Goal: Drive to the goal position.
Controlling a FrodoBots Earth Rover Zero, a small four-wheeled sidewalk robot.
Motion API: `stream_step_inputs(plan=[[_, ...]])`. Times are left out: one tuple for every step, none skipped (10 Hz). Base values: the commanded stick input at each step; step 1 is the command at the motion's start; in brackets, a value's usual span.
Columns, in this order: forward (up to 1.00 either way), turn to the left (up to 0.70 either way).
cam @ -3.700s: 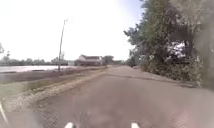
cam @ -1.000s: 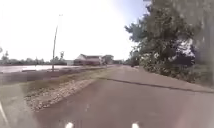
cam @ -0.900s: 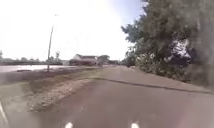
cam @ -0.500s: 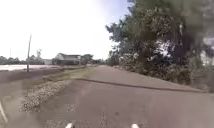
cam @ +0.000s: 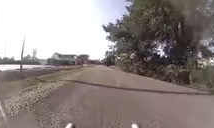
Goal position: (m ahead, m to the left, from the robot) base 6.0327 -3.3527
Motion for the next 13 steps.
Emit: stream_step_inputs(plan=[[0.70, 0.00], [0.70, 0.00], [0.70, 0.00], [0.70, 0.00], [0.70, 0.00], [0.70, 0.00], [0.70, 0.00], [0.70, 0.00], [0.70, 0.00], [0.70, 0.00], [0.70, 0.00], [0.70, 0.00], [0.70, 0.00]])
